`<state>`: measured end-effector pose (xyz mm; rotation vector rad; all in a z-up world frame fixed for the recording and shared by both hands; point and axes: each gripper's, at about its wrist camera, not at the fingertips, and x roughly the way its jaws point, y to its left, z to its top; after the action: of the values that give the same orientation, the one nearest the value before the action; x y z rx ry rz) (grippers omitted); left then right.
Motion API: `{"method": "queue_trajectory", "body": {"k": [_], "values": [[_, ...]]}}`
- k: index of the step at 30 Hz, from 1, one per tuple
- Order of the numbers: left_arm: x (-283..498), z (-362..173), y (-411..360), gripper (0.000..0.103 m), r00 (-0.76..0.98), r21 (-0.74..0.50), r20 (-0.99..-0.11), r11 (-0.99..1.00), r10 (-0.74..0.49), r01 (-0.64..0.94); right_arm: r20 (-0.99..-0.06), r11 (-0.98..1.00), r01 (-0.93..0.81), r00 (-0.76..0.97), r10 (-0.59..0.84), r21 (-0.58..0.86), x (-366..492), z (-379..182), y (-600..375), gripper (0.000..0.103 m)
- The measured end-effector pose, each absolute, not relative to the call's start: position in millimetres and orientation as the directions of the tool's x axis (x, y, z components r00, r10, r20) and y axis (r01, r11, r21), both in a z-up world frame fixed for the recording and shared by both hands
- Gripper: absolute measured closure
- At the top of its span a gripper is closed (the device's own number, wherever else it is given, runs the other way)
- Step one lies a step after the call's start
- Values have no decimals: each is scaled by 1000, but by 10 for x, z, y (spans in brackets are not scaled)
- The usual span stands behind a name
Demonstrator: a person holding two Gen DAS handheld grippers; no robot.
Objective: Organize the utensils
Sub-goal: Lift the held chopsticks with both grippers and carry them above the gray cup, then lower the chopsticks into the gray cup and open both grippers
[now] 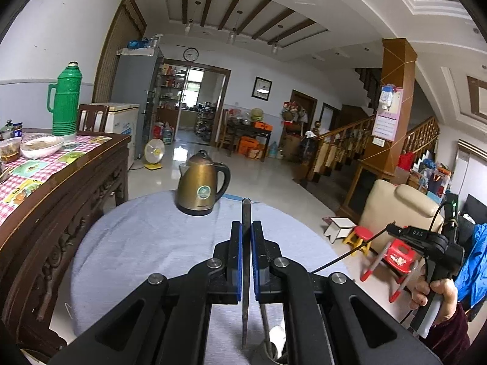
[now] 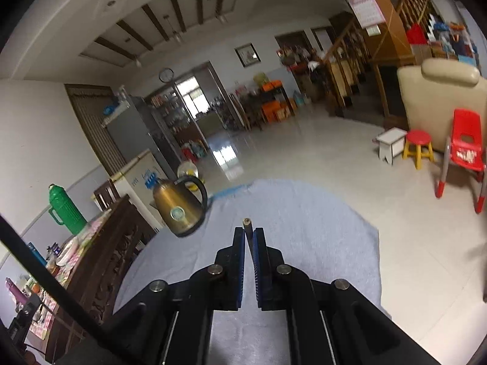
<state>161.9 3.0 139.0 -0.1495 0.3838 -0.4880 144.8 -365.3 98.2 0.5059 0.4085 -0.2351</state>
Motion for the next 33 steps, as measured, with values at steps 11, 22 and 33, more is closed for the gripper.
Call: {"method": "queue_trajectory", "body": {"k": [11, 22, 33], "values": [[1536, 1427, -95, 97, 786, -241, -308, 843, -536, 481, -337, 896, 234, 936, -102, 378, 1164, 1447, -3388, 97], [1512, 1427, -195, 98, 762, -252, -314, 823, -567, 509, -229, 937, 116, 973, -40, 329, 961, 1943, -3017, 97], [1516, 1385, -293, 97, 744, -253, -334, 816, -579, 520, -188, 951, 7, 981, 55, 310, 925, 2107, -2651, 97]]}}
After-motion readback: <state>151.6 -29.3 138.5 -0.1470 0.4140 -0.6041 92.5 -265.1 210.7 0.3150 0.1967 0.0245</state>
